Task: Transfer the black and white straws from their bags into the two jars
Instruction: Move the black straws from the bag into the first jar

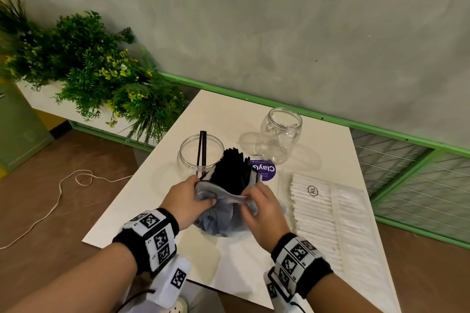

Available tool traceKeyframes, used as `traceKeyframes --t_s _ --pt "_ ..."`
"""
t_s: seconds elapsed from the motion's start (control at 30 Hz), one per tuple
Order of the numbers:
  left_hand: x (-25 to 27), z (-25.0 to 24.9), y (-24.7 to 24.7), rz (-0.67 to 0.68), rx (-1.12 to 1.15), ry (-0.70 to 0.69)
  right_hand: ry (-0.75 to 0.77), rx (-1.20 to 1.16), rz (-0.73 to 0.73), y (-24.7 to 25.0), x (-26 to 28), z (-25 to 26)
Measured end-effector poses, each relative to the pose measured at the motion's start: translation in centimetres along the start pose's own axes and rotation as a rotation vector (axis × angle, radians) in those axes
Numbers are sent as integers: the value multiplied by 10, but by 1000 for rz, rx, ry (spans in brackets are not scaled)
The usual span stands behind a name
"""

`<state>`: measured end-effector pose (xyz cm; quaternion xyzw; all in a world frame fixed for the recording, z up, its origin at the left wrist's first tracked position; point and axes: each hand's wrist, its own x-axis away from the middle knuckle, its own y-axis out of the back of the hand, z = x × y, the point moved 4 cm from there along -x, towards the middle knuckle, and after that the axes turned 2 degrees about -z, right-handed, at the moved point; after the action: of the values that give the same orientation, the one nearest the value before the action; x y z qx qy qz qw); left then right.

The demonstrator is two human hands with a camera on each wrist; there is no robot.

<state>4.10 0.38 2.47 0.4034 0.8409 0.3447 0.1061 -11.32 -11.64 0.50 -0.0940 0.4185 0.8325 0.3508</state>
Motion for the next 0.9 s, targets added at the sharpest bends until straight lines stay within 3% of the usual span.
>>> traceKeyframes --t_s 0.1,0.27,0.37,0.47,0.63,0.9 --pt "-3 8 1 64 -110 -3 -18 190 99 3 12 -20" --pt "-4 -5 0 28 -220 -109 -390 59 100 15 8 -45" --pt "-1 -22 -4 -64 -336 -323 -503 20 151 18 -4 -48" --pt "3 -35 -8 -90 -465 -498 -447 181 291 16 -18 -44" --pt "0 -32 -11 -76 -409 -484 -266 379 208 10 -33 -30" --pt "0 -26 -5 -79 -374 -542 -281 -10 238 -15 -41 -24"
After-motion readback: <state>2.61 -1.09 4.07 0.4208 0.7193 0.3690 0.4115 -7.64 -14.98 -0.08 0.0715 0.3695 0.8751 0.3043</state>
